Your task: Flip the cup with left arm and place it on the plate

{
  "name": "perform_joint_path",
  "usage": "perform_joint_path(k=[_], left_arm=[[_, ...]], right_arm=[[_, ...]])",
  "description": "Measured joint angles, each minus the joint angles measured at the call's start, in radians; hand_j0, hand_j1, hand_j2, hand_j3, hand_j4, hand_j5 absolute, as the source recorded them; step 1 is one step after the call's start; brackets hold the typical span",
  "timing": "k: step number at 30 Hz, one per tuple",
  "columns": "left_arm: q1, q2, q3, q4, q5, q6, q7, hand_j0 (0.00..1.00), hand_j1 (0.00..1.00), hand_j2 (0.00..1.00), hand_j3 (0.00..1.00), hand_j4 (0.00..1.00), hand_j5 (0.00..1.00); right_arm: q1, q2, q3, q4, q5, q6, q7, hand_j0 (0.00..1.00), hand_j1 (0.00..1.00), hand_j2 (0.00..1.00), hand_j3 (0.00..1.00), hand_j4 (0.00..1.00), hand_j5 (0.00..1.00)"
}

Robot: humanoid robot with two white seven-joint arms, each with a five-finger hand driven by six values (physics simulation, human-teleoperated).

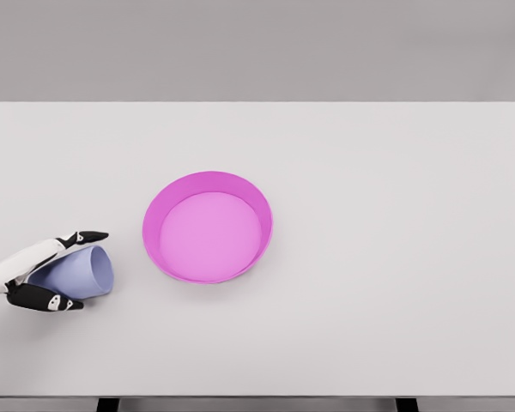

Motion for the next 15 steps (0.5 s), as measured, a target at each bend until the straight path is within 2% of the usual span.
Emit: perform_joint_path(k=[7, 11, 15], left_arm=[[0.003, -0.008, -0.001, 0.000, 0.000, 0.000, 0.000, 0.70, 0.70, 0.70, 0.70, 0.70, 0.70], [-0.003, -0.009, -0.001, 0.000, 0.000, -0.011, 0.001, 0.70, 0.70, 0.70, 0.70, 0.70, 0.70], [-0.006, -0.010, 0.001, -0.001, 0.005, -0.089, 0.026, 0.69, 0.69, 0.69, 0.69, 0.69, 0.69]], right_arm=[[0.000, 0.000, 0.000, 0.000, 0.000, 0.000, 0.000, 1.00, 1.00, 1.00, 1.00, 1.00, 1.00], [0.000, 0.000, 0.000, 0.000, 0.000, 0.000, 0.000, 1.00, 1.00, 1.00, 1.00, 1.00, 1.00], [0.000, 0.000, 0.000, 0.000, 0.000, 0.000, 0.000, 1.00, 1.00, 1.00, 1.00, 1.00, 1.00]])
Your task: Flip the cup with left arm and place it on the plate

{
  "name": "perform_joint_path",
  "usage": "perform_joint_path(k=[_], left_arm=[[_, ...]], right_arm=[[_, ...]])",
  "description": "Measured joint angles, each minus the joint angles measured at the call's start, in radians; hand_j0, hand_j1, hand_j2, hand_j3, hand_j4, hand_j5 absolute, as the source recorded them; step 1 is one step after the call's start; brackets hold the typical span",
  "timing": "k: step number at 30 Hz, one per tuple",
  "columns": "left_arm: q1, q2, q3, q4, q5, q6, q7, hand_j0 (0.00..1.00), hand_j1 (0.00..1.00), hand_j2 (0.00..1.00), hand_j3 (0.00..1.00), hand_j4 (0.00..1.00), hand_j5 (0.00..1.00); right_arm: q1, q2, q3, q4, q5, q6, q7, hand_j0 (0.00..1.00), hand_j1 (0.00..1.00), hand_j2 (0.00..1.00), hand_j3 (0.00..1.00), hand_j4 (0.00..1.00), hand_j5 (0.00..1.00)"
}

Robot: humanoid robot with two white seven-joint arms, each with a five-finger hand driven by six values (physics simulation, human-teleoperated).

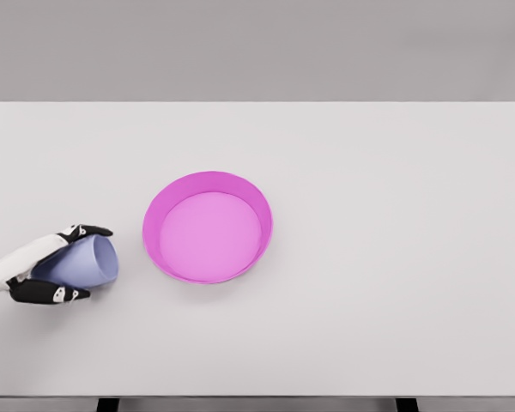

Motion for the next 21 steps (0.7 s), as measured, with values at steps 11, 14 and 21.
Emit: perform_joint_path(k=[11, 14, 21], left_arm=[[-0.127, -0.074, -0.037, 0.000, 0.045, -0.163, 0.107, 0.69, 0.69, 0.69, 0.69, 0.69, 0.69], [-0.160, -0.109, -0.097, 0.000, 0.075, -0.171, 0.113, 0.69, 0.69, 0.69, 0.69, 0.69, 0.69], [-0.227, -0.190, -0.162, -0.001, 0.098, -0.183, 0.115, 0.69, 0.69, 0.69, 0.69, 0.69, 0.69]], right_arm=[[0.000, 0.000, 0.000, 0.000, 0.000, 0.000, 0.000, 1.00, 1.00, 1.00, 1.00, 1.00, 1.00], [0.000, 0.000, 0.000, 0.000, 0.000, 0.000, 0.000, 1.00, 1.00, 1.00, 1.00, 1.00, 1.00], [0.000, 0.000, 0.000, 0.000, 0.000, 0.000, 0.000, 1.00, 1.00, 1.00, 1.00, 1.00, 1.00]])
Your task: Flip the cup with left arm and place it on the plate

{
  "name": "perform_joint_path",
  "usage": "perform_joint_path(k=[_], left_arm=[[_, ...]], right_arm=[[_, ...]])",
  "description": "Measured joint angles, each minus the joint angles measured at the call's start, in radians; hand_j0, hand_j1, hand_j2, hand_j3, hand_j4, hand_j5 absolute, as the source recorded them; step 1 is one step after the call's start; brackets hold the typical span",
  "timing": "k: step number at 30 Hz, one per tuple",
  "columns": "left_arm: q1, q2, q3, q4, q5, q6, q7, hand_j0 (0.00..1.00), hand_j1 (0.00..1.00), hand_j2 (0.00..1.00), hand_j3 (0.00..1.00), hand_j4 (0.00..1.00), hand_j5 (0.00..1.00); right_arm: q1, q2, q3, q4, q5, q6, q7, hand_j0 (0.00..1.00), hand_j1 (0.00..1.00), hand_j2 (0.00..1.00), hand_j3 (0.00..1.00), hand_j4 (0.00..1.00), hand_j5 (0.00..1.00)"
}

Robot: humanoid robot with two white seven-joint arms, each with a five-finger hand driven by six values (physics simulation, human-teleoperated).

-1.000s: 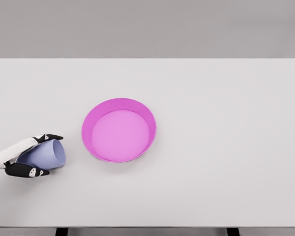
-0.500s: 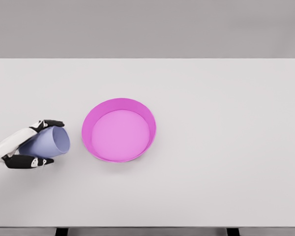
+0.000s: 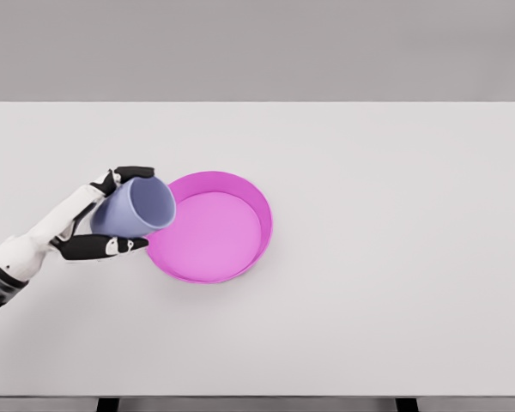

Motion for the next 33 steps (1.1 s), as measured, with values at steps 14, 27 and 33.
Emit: perform_joint_path(k=[14, 27, 33], left_arm=[[-0.124, -0.145, -0.144, 0.001, 0.051, -0.015, 0.051, 0.68, 0.68, 0.68, 0.68, 0.68, 0.68], [-0.179, -0.251, -0.266, 0.050, 0.210, -0.102, 0.077, 0.67, 0.67, 0.67, 0.67, 0.67, 0.67], [-0.187, -0.280, -0.291, 0.088, 0.266, -0.106, 0.077, 0.67, 0.67, 0.67, 0.67, 0.67, 0.67]], right_arm=[[0.000, 0.000, 0.000, 0.000, 0.000, 0.000, 0.000, 1.00, 1.00, 1.00, 1.00, 1.00, 1.00], [0.000, 0.000, 0.000, 0.000, 0.000, 0.000, 0.000, 1.00, 1.00, 1.00, 1.00, 1.00, 1.00], [0.000, 0.000, 0.000, 0.000, 0.000, 0.000, 0.000, 1.00, 1.00, 1.00, 1.00, 1.00, 1.00]])
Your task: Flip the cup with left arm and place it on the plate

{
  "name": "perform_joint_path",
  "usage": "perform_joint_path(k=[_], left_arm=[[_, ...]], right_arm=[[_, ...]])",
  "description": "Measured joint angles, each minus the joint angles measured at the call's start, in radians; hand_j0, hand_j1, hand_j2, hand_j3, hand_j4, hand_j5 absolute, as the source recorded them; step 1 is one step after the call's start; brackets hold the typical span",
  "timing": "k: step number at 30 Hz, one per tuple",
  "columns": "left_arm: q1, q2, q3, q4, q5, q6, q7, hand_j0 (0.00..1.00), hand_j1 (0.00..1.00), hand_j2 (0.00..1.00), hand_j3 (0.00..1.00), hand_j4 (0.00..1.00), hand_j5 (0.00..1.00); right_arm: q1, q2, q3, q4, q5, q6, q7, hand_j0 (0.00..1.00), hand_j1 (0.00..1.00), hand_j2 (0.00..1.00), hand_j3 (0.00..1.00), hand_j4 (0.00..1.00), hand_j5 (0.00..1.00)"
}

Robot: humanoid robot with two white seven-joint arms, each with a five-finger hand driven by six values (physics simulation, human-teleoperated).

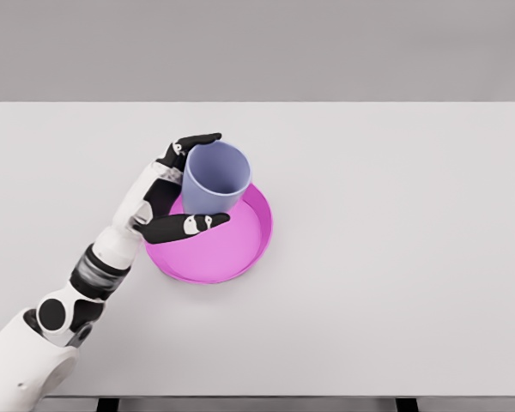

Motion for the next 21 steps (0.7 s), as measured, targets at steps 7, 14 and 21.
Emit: perform_joint_path(k=[7, 14, 21], left_arm=[[-0.040, -0.012, -0.007, 0.038, 0.000, 0.003, 0.001, 0.67, 0.67, 0.67, 0.67, 0.67, 0.67], [-0.075, -0.027, -0.011, 0.095, 0.005, -0.001, -0.004, 0.68, 0.68, 0.68, 0.68, 0.68, 0.68], [-0.077, -0.060, -0.011, 0.116, 0.018, -0.011, 0.000, 0.66, 0.66, 0.66, 0.66, 0.66, 0.66]], right_arm=[[0.000, 0.000, 0.000, 0.000, 0.000, 0.000, 0.000, 1.00, 1.00, 1.00, 1.00, 1.00, 1.00], [0.000, 0.000, 0.000, 0.000, 0.000, 0.000, 0.000, 1.00, 1.00, 1.00, 1.00, 1.00, 1.00], [0.000, 0.000, 0.000, 0.000, 0.000, 0.000, 0.000, 1.00, 1.00, 1.00, 1.00, 1.00, 1.00]])
